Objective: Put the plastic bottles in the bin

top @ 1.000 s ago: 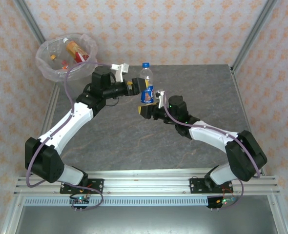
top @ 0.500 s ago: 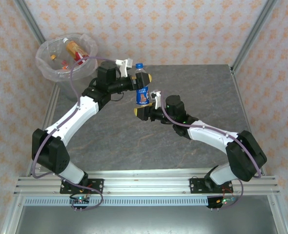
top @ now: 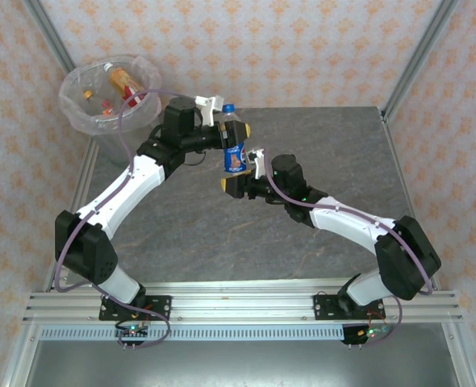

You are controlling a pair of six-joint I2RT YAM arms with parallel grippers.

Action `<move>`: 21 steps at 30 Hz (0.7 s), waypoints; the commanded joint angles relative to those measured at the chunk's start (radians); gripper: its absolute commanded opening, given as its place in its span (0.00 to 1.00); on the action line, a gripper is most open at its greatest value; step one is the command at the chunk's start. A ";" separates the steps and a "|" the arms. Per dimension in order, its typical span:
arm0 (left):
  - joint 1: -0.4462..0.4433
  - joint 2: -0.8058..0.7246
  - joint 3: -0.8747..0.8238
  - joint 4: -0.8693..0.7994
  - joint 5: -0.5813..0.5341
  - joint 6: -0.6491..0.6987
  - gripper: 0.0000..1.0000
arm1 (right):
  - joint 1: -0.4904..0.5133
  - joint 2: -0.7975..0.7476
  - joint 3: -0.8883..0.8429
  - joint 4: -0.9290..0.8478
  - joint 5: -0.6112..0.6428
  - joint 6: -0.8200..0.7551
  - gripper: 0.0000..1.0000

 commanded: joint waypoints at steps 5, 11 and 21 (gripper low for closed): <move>-0.007 0.004 0.028 -0.059 0.010 0.059 0.55 | 0.005 -0.032 0.029 -0.018 0.038 -0.039 0.44; -0.005 0.003 0.032 -0.059 -0.036 0.049 0.50 | 0.005 -0.057 -0.002 -0.044 0.061 -0.082 0.68; -0.003 0.009 0.038 -0.049 -0.067 0.030 0.48 | 0.006 -0.069 -0.022 -0.068 0.089 -0.064 0.92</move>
